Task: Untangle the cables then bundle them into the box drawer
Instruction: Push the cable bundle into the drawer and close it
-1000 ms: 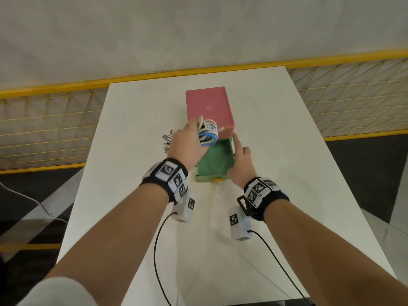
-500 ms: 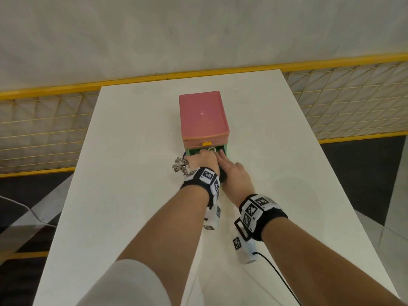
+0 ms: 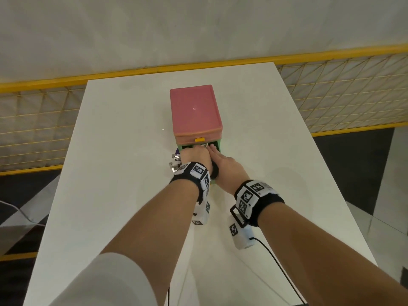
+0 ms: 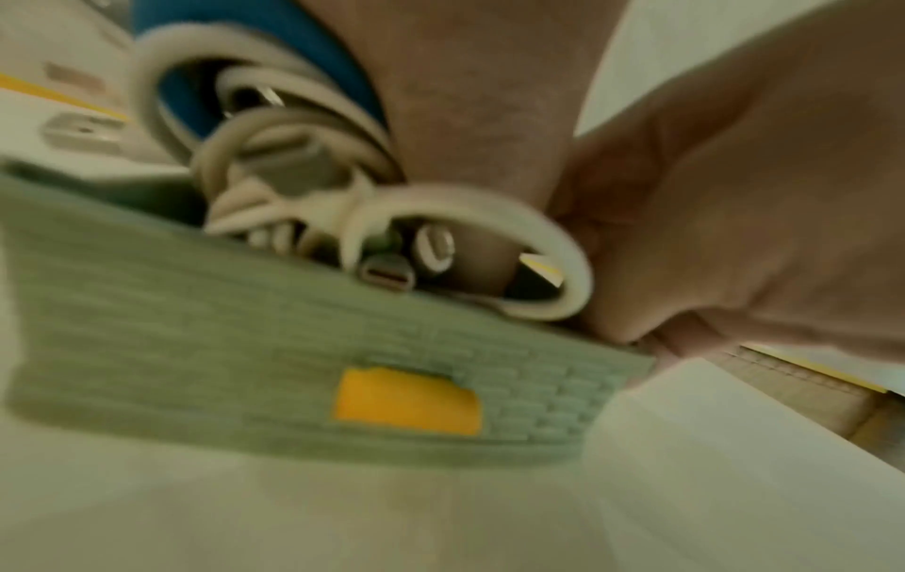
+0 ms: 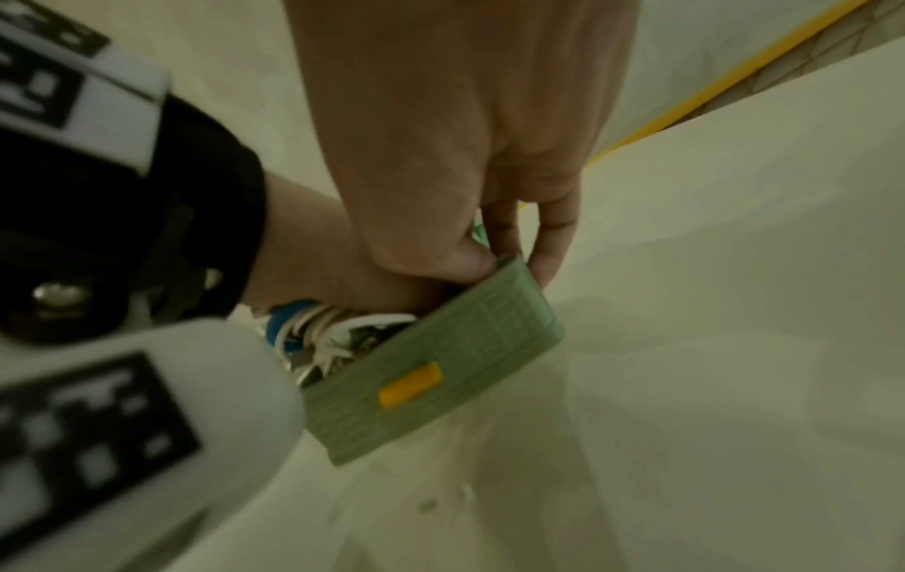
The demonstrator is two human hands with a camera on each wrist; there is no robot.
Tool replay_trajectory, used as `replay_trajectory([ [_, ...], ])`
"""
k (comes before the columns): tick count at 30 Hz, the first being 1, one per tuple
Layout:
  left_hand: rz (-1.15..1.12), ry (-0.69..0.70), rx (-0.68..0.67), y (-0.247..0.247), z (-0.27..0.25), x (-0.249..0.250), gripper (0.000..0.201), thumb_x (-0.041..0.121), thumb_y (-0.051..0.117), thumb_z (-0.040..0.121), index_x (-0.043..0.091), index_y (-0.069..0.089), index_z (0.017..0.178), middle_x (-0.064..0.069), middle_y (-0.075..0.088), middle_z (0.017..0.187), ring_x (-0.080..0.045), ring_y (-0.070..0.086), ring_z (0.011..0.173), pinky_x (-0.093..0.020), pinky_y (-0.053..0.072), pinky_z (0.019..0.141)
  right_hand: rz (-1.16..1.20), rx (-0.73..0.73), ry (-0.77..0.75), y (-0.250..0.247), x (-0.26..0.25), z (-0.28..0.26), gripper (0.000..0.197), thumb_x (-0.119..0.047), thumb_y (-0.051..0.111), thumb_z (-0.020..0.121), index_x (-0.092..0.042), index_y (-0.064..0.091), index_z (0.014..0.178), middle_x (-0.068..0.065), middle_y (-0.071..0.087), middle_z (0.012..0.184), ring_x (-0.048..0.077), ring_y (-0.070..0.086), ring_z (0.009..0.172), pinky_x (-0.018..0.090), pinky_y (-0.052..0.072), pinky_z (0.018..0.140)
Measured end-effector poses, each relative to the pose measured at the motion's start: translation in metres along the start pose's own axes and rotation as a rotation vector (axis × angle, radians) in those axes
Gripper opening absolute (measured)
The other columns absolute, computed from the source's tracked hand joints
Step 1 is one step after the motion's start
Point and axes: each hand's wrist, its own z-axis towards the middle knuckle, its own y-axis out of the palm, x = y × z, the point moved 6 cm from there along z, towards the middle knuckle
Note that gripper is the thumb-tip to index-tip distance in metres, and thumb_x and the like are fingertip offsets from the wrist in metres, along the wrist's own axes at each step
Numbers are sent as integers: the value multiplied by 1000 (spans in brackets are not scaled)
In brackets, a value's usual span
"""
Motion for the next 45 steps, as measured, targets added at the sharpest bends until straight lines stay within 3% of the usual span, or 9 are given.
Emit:
replay_trajectory([
  [4, -31, 13, -78, -5, -6, -8, 25, 37, 61, 85, 17, 55, 100, -2, 64, 101, -23, 65, 99, -31, 47, 76, -112, -171, 89, -3, -7, 14, 80, -12, 52, 89, -18, 4, 152, 5, 11, 160, 34, 54, 120, 39, 44, 98],
  [9, 3, -8, 64, 3, -10, -6, 30, 27, 59, 89, 10, 59, 114, -8, 63, 116, -28, 61, 108, -33, 47, 80, -174, -213, 77, -3, -7, 15, 89, -16, 56, 87, -14, -6, 151, 14, 26, 155, 37, 60, 108, 40, 47, 91],
  [15, 137, -6, 53, 8, -7, 2, 27, 19, 46, 95, 8, 62, 114, -13, 62, 113, -29, 63, 98, -35, 47, 77, -201, -102, -15, -1, -9, 2, 79, -17, 50, 91, -17, 0, 151, 5, 4, 161, 33, 58, 110, 34, 43, 95],
  [21, -178, -9, 7, 2, -11, -12, 40, 30, 61, 85, 2, 55, 114, -13, 62, 111, -31, 63, 100, -35, 51, 73, -212, -204, 35, -7, -11, 12, 82, -21, 52, 90, -17, -3, 151, 1, 1, 161, 30, 55, 119, 36, 45, 94],
  [25, -237, -154, 59, 15, -8, -8, 37, 18, 47, 95, -9, 46, 120, -19, 61, 116, -33, 63, 104, -35, 48, 74, -232, -144, -22, -7, -9, 6, 85, -22, 56, 89, -14, -2, 151, 6, 2, 160, 34, 61, 106, 36, 47, 88],
  [29, -185, -163, 132, 15, -8, 0, 34, 11, 30, 101, -11, 42, 124, -23, 55, 121, -34, 57, 109, -38, 44, 91, -215, -80, -14, -3, -6, -4, 81, -5, 46, 85, -17, 1, 151, 4, 3, 160, 33, 58, 98, 33, 44, 86],
  [37, -282, -104, 56, 34, -11, -7, 95, 35, 58, 91, -19, 1, 143, -31, 25, 148, -36, 31, 137, -36, 27, 115, -204, -110, 22, 5, -5, -2, 71, -5, 37, 91, -8, -2, 150, 9, 8, 160, 34, 48, 115, 36, 40, 100],
  [41, -338, -165, 76, 39, -4, -9, 71, 29, 48, 97, -14, 14, 144, -27, 34, 142, -34, 39, 129, -35, 31, 110, -76, -43, -38, 3, -5, -6, 90, 3, 42, 83, -22, -13, 150, 0, -2, 161, 32, 53, 102, 39, 44, 95],
  [45, -289, -135, 70, 35, -1, -9, 44, 19, 36, 100, -8, 34, 135, -23, 46, 132, -33, 47, 119, -37, 35, 105, -75, -61, -39, 4, -8, -6, 84, 5, 38, 84, -27, -1, 151, -5, -4, 161, 31, 50, 104, 37, 42, 97],
])
